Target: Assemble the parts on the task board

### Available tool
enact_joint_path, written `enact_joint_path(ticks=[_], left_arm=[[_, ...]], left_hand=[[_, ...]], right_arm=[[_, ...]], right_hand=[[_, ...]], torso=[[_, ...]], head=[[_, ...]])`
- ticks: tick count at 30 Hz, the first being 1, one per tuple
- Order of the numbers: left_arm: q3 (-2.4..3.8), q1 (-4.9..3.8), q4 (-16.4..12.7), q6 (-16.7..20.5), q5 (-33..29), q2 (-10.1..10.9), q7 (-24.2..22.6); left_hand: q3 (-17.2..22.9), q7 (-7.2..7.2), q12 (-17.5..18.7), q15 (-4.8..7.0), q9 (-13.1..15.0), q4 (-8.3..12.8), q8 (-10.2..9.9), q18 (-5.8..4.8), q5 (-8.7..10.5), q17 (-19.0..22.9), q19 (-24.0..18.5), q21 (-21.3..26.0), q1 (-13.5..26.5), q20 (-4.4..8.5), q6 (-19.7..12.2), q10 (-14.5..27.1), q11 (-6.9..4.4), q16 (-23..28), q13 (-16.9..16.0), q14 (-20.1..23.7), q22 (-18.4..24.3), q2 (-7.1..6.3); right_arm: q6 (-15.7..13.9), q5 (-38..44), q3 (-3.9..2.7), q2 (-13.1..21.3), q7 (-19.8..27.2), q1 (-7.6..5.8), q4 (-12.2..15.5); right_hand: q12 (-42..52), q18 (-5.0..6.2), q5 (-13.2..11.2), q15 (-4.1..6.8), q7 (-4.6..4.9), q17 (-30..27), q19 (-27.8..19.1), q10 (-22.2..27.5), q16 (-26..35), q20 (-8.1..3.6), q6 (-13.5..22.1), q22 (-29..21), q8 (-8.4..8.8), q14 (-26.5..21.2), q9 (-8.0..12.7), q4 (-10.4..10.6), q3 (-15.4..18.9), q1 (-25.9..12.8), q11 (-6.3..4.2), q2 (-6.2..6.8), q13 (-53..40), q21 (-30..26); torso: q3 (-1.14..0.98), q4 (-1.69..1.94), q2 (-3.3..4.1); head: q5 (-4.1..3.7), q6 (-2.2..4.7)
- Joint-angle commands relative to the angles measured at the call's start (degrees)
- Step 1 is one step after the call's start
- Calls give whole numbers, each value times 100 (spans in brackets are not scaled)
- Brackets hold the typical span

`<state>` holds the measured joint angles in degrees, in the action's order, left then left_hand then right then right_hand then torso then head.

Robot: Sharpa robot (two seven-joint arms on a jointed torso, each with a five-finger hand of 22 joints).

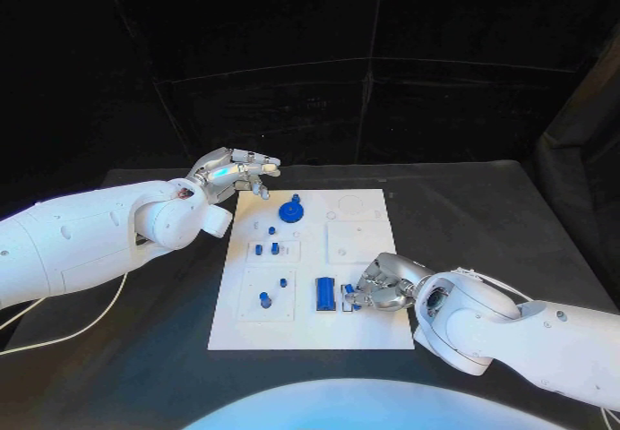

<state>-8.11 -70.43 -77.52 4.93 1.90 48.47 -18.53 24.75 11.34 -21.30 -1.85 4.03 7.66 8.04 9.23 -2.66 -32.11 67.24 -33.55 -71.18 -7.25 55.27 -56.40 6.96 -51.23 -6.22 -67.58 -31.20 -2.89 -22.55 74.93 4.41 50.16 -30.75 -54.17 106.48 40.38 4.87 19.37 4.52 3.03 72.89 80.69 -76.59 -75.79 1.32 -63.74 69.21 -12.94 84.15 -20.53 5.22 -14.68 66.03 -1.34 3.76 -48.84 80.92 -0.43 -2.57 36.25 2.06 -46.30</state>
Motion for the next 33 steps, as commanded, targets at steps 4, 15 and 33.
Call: enact_joint_path(ticks=[4,15,33], left_arm=[[5,-10,-12,-56,-20,-5,-7],[5,-11,-13,-51,-20,-4,-9],[5,-11,-10,-60,-20,-6,-3]], left_hand=[[-11,8,-34,-9,-2,-14,28,118,-21,5,1,26,4,-18,-31,29,10,-19,-9,42,6,10],[-11,8,-34,-9,-2,-14,28,118,-21,5,1,26,4,-18,-31,29,10,-19,-9,42,6,10],[-12,10,-46,-10,-2,-12,35,118,-21,14,2,30,-1,-19,-38,39,12,-24,-9,47,9,9]], right_arm=[[-40,56,-2,-48,-89,-7,-52],[215,28,-3,-107,-112,-7,-58],[63,23,-3,-119,-64,-7,-57]], right_hand=[[21,-69,33,43,15,8,45,-48,-36,8,-34,14,-16,294,-8,43,-18,-46,11,-3,-4,31],[49,-74,-3,41,17,42,52,-65,-64,5,-44,34,-9,297,-17,90,5,-114,15,-8,-39,41],[52,-74,-158,29,31,49,46,-86,-71,10,-66,34,6,292,-35,258,158,-364,29,45,-68,43]], torso=[[0,4,-1],[-2,-6,0],[-1,2,0]], head=[[-9,2],[7,-8],[-39,29]])
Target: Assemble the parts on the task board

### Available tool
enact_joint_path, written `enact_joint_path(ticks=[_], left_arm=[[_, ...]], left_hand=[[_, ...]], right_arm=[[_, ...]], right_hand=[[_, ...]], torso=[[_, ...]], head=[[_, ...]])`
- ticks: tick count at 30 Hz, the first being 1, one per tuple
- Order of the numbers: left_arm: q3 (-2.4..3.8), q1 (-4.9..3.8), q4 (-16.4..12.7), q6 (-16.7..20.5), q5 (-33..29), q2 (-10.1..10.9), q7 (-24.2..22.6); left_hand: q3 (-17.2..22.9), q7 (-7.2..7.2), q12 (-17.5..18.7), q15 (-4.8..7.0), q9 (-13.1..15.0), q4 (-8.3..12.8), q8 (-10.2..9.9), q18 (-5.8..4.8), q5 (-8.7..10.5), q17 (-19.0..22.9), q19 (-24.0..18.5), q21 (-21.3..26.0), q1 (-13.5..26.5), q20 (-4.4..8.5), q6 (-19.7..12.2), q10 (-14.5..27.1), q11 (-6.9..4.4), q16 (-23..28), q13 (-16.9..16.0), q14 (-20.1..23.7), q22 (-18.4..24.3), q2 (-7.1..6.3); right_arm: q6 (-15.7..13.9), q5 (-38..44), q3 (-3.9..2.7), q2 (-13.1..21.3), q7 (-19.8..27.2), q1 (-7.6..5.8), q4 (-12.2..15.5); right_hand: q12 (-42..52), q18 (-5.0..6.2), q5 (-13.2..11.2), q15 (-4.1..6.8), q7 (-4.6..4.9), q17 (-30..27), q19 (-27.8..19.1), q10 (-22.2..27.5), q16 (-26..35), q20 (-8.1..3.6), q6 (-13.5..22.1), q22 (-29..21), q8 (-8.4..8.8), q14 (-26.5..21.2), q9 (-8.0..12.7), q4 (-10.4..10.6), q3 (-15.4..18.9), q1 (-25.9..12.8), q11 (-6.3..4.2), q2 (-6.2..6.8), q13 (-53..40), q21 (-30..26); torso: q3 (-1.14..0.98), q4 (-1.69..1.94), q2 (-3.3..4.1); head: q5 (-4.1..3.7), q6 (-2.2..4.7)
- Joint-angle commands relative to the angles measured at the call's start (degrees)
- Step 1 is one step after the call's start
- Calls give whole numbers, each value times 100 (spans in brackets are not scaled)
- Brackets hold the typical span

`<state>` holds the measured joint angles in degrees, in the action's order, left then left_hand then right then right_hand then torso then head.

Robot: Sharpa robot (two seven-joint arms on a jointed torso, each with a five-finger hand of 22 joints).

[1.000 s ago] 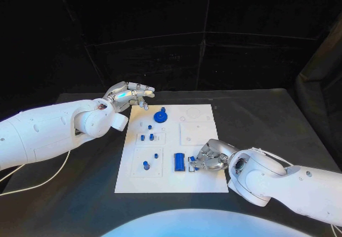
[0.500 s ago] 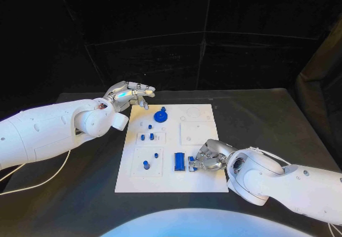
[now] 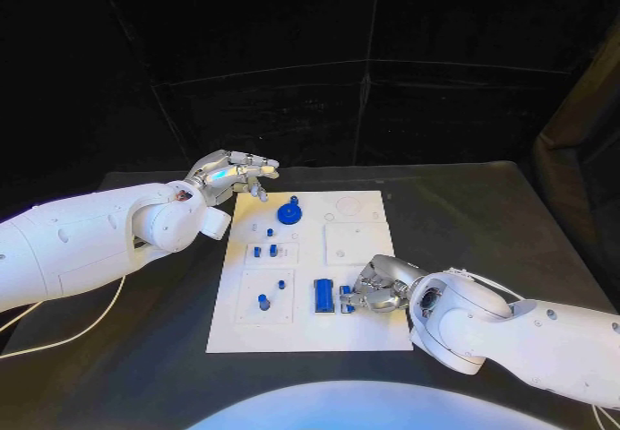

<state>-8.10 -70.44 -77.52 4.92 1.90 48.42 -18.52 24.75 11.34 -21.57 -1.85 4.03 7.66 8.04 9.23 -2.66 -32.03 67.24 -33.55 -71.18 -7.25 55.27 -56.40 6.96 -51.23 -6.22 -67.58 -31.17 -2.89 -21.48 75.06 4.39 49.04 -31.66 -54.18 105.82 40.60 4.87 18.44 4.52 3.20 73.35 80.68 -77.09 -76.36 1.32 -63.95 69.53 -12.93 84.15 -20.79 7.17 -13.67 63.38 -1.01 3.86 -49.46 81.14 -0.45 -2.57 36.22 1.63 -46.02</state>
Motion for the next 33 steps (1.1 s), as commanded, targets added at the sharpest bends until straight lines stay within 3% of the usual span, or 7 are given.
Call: enact_joint_path(ticks=[1,6,8,17,23,27,33], left_arm=[[5,-10,-10,-58,-20,0,-3],[5,-10,-13,-62,-20,1,1],[5,-10,-13,-64,-20,1,4],[5,-10,-8,-72,-20,-1,10],[5,-10,-2,-73,-20,-6,13],[5,-10,9,-67,-20,-12,1],[4,-9,61,-44,-21,-42,-80]], left_hand=[[-12,10,-20,-10,-2,-12,36,118,-21,6,2,30,-1,-19,-38,39,12,-25,-9,47,5,9],[-12,10,-20,-10,-2,-12,36,118,-21,6,2,30,-1,-19,-38,39,12,-25,-9,47,5,9],[-12,10,-20,-10,-2,-12,36,118,-21,6,2,30,-1,-19,-38,39,12,-25,-9,47,5,9],[-12,10,-20,-10,-2,-12,36,118,-21,6,2,30,-1,-19,-38,39,12,-25,-9,47,5,9],[-12,10,-20,-10,-2,-12,36,118,-21,6,2,30,-1,-19,-38,39,12,-25,-9,47,5,9],[-12,10,-20,-10,-2,-12,36,118,-21,6,2,30,-1,-19,-38,39,12,-25,-9,47,5,9],[-35,14,-53,-18,-1,-43,57,115,-19,27,-1,44,35,-25,-50,56,18,-37,-10,61,16,7]], right_arm=[[-54,11,-1,-9,35,-5,6],[-86,12,-1,-12,70,-5,0],[-95,12,-1,-13,81,-5,-1],[-109,13,-1,4,103,-6,-4],[-169,39,-1,83,239,-6,7],[-390,-218,-2,224,769,-8,21],[-474,-1421,-66,528,2188,-112,-182]], right_hand=[[21,-74,-148,19,24,-7,43,-40,-5,17,-52,-3,9,288,-14,168,225,-287,9,139,-6,19],[-22,-64,-925,23,13,-40,22,-15,29,21,-46,-38,42,272,-43,415,775,-538,3,247,-23,1],[-29,-62,-1071,21,14,-43,17,-7,33,22,-44,-46,50,271,-53,469,901,-537,6,236,-34,-4],[-35,-60,-961,20,16,-48,12,3,41,24,-42,-52,70,269,-78,475,1099,-319,7,128,-68,-10],[-78,-57,-690,22,22,-59,2,27,55,21,-35,-67,98,267,-103,190,1150,234,7,-49,-80,-20],[-414,-14,-644,-21,105,-249,-114,190,226,46,199,-304,239,218,-59,115,1273,316,70,9,149,-136],[-1012,93,-1145,-189,330,-1015,-382,622,946,199,787,-883,548,19,167,136,1621,387,276,-14,576,-458]], torso=[[1,-2,2],[2,-3,4],[0,-3,2],[-2,0,0],[-2,-6,-4],[2,-9,-14],[31,-23,-85]], head=[[10,-2],[11,1],[9,-3],[1,-9],[-6,8],[-15,29],[-41,109]])
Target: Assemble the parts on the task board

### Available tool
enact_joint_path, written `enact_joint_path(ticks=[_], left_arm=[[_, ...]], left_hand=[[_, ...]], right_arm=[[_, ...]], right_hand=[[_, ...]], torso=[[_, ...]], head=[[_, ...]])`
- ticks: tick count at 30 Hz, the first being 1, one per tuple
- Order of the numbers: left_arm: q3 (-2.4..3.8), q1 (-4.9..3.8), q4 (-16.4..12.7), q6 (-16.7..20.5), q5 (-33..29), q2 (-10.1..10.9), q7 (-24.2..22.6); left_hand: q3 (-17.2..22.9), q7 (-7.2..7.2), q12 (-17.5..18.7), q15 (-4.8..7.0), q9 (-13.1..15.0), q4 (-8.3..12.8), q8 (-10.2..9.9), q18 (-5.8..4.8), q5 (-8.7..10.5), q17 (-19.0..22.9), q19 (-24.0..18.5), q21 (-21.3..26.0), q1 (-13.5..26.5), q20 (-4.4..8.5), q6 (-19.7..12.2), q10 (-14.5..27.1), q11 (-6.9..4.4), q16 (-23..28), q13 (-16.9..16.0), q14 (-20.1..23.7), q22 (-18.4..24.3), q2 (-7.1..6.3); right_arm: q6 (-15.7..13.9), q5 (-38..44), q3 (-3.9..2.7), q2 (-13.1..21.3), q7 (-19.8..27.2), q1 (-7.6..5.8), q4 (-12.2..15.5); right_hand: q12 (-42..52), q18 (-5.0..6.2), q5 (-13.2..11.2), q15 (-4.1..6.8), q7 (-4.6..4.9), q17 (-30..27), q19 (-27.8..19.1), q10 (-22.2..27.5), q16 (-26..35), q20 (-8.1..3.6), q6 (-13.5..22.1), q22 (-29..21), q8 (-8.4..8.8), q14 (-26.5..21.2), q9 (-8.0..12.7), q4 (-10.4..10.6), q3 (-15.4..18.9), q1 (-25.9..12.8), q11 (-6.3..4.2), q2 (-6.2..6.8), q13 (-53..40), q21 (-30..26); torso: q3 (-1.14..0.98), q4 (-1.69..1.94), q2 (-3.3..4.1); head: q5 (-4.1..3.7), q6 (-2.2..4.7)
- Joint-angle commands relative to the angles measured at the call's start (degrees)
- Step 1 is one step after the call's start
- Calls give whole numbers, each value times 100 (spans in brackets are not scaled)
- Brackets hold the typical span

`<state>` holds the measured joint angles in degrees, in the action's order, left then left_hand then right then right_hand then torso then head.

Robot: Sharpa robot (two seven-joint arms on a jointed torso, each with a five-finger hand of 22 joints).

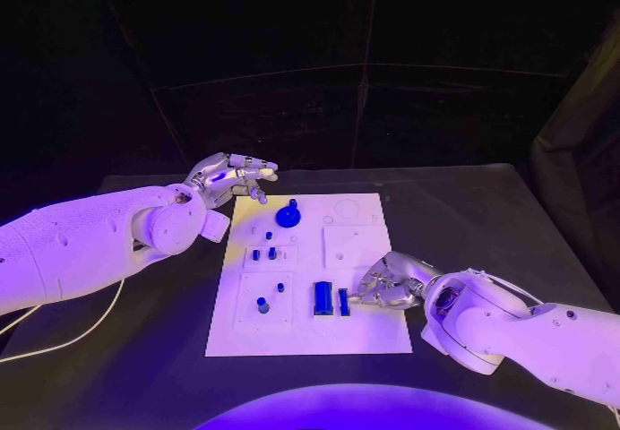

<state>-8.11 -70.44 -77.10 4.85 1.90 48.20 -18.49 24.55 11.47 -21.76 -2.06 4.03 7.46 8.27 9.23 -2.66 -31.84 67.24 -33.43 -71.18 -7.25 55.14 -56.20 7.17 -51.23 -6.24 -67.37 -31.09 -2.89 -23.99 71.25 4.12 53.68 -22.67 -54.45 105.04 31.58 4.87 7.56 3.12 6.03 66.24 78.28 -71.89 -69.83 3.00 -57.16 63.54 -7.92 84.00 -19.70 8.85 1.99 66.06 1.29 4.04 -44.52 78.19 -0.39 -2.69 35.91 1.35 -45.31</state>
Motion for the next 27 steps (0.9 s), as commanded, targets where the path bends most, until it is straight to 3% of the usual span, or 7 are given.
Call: enact_joint_path(ticks=[1,5,8,10,14,18,27], left_arm=[[4,-9,35,-32,-27,-28,-115],[4,-1,119,-29,-227,-89,-249],[3,24,259,-52,-482,-182,-442],[4,63,361,-46,-653,-242,-578],[5,171,568,2,-906,-368,-846],[7,298,786,96,-1068,-497,-1067],[11,442,1177,313,-1257,-737,-1318]], left_hand=[[-25,0,-43,0,0,-34,40,114,-19,15,-4,38,52,-28,-38,37,-3,-38,-9,47,12,3],[-84,-34,-92,-8,5,-79,90,113,-19,81,-95,124,105,-41,-32,57,-17,19,-8,176,61,-10],[-149,-78,-58,-51,0,-119,152,102,-19,359,-454,437,123,-85,-57,155,-10,442,56,594,234,-1],[-192,-107,-13,-104,-10,-161,158,92,-15,620,-753,714,151,-133,-84,133,-9,884,112,863,396,14],[-321,-153,225,-270,-21,-225,106,59,-16,1186,-1326,1360,194,-315,-97,-4,41,1953,256,1168,818,-17],[-456,-181,531,-418,-24,-259,30,74,-17,1545,-1746,1888,174,-491,-60,-121,102,2685,269,1196,1196,-24],[-732,-285,1168,-635,-29,-268,-219,133,-10,2109,-2122,2486,45,-787,-53,-75,303,3706,272,1337,1725,47]], right_arm=[[-195,-1389,-53,88,1573,-157,-194],[-42,-2855,-83,66,2502,-449,-639],[244,-4148,-95,-90,3278,-647,-1183],[431,-4743,-99,-256,3660,-723,-1565],[697,-5490,-106,-606,4163,-791,-2283],[909,-5869,-136,-984,4471,-817,-2965],[1271,-6111,-183,-1622,4772,-830,-3980]], right_hand=[[-210,162,-51,-70,76,-652,-325,196,638,57,156,-664,61,-79,90,-75,70,217,73,-72,152,-380],[-1013,553,-13,-234,229,-2663,-1543,846,2871,190,228,-3099,71,-859,208,-261,130,586,242,-245,779,-2057],[-1752,557,-17,-520,427,-3387,-2096,1214,4210,457,285,-3860,178,-1561,374,-537,97,949,486,-408,1602,-3299],[-1973,500,-19,-688,406,-3764,-2438,1347,4875,609,350,-4198,277,-2139,465,-680,67,1111,566,-466,1923,-3884],[-2310,538,-66,-928,397,-4606,-2655,1375,5856,895,389,-4820,426,-2542,716,-956,90,1208,711,-588,2704,-4878],[-2589,555,-57,-973,387,-5413,-2491,1152,6417,1006,347,-5379,420,-2226,1070,-1289,172,1102,752,-748,3503,-5722],[-2757,574,-66,-907,466,-5996,-1928,827,6619,913,206,-5762,429,-1696,1385,-1668,192,999,692,-946,4058,-6228]], torso=[[29,-13,-67],[64,-42,-163],[118,-51,-272],[152,-66,-335],[203,-85,-443],[217,-91,-493],[202,-77,-539]], head=[[-25,65],[-26,141],[-69,251],[-70,320],[-71,437],[-85,547],[-120,711]])
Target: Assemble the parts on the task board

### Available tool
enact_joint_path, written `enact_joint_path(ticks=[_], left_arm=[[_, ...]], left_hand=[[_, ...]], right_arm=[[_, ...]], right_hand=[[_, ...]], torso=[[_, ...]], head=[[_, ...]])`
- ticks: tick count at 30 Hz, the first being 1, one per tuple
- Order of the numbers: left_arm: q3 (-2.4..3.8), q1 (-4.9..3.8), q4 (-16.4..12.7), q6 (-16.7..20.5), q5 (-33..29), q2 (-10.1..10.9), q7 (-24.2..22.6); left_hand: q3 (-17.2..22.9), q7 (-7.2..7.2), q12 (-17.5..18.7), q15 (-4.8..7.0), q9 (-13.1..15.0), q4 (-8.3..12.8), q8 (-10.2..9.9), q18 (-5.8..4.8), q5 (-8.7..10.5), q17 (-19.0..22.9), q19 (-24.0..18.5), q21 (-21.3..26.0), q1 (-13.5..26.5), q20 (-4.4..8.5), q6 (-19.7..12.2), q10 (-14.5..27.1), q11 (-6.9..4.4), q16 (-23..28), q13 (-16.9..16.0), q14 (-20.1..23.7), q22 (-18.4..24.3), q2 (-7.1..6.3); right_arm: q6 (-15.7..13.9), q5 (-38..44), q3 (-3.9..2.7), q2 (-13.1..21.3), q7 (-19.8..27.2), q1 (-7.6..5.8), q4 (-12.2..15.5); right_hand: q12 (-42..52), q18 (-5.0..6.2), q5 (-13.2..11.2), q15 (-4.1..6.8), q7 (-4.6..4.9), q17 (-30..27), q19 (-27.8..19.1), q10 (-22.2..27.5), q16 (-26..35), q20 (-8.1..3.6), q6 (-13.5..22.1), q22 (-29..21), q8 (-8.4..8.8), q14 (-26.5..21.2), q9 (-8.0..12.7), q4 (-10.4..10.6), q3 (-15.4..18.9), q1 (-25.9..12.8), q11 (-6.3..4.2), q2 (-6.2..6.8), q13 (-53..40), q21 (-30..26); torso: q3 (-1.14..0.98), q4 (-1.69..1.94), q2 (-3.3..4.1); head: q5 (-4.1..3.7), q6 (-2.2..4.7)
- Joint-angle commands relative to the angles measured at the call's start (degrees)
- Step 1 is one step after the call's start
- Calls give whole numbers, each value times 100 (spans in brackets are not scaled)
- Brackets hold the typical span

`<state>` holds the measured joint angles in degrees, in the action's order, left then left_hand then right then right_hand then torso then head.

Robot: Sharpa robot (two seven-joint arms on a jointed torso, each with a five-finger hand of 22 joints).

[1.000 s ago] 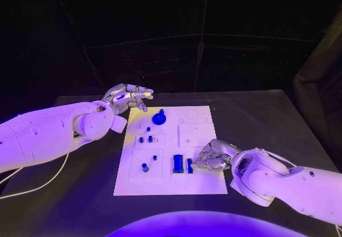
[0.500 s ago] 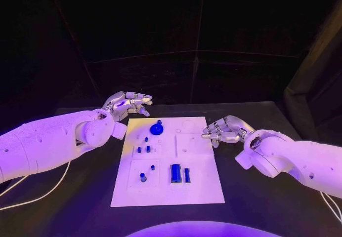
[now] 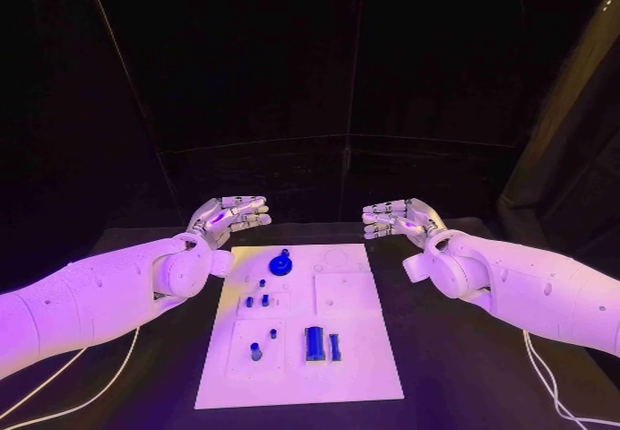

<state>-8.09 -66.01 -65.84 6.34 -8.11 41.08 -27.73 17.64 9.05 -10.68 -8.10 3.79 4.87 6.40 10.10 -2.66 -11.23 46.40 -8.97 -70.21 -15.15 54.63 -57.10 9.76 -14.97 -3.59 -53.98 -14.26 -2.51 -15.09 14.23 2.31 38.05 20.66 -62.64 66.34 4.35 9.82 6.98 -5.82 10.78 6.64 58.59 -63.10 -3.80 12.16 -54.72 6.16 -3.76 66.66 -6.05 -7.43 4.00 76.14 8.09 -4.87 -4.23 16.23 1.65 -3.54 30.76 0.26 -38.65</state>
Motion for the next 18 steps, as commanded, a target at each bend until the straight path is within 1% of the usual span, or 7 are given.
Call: enact_joint_path(ticks=[1,2,3,5,12,17,18], left_arm=[[10,7,80,197,-266,-46,-419],[11,10,94,218,-270,-56,-430],[3,10,55,43,-55,-30,-65],[14,18,21,95,-44,-24,-67],[140,108,-365,679,92,37,-89],[302,224,-861,1431,266,115,-118],[342,252,-982,1613,309,134,-124]], left_hand=[[-83,-47,136,-39,-5,-6,-68,50,-10,108,-32,78,-73,-9,5,20,53,177,5,-22,95,23],[-97,-47,166,-41,-5,-2,-84,51,-10,132,-24,90,-86,-12,8,18,56,214,5,-33,116,29],[-576,-278,409,229,-379,-487,-236,-297,266,408,-1393,319,2080,454,-1645,1727,-279,566,359,1605,490,251],[-665,-342,471,253,-379,-487,-640,-296,266,469,-1624,366,2376,518,-1892,1993,-304,650,359,1850,566,251],[-947,-487,624,398,-379,-487,-640,-454,266,639,-2400,897,3576,774,-2812,2951,-479,870,359,2765,787,251],[-1086,-905,1068,810,-379,-487,-640,-514,266,721,-2781,897,4161,900,-3262,3419,-563,976,359,3211,896,251],[-1114,-905,1068,810,-379,-487,-640,-514,266,1123,-2852,897,4272,923,-3346,3508,-976,992,359,3297,917,251]], right_arm=[[405,-409,-5,-123,470,-11,-206],[416,-402,-6,-158,489,-11,-258],[83,-100,-1,-94,100,0,-139],[31,-123,-5,-81,114,4,-95],[-553,-382,-50,67,273,53,394],[-1306,-715,-108,258,479,115,1024],[-1488,-796,-122,304,528,131,1176]], right_hand=[[-39,80,-7,-14,-2,-65,65,-64,19,-7,-47,-44,14,50,36,-61,-10,-15,7,-62,46,-58],[-41,80,-6,-15,0,-74,71,-67,20,-7,-49,-50,15,52,40,-68,-11,-15,7,-65,50,-67],[-435,-295,-209,160,-323,-240,-1736,1877,380,-371,1641,-212,376,-1986,605,196,-400,-2305,-233,487,423,-516],[-435,-295,-237,582,-369,-664,-1969,2126,380,-422,1852,-616,376,-2258,605,217,-400,-2623,-272,487,423,-596],[-435,-393,-698,582,-550,-664,-2974,3207,380,-626,2786,-616,376,-3396,605,743,-400,-3913,-809,487,423,-862],[-435,-456,-698,582,-640,-664,-3455,3722,380,-724,3235,-616,376,-3941,605,743,-400,-4527,-809,487,423,-989],[-435,-514,-698,582,-658,-664,-3552,3828,380,-745,3326,-616,376,-4052,605,743,-400,-4652,-809,487,423,-1012]], torso=[[-2,12,-19],[-15,7,-3],[0,1,-6],[-11,24,-3],[-123,263,30],[-164,352,42],[-165,354,42]], head=[[-12,64],[-16,113],[-7,41],[-8,67],[-21,328],[-26,425],[-26,427]])
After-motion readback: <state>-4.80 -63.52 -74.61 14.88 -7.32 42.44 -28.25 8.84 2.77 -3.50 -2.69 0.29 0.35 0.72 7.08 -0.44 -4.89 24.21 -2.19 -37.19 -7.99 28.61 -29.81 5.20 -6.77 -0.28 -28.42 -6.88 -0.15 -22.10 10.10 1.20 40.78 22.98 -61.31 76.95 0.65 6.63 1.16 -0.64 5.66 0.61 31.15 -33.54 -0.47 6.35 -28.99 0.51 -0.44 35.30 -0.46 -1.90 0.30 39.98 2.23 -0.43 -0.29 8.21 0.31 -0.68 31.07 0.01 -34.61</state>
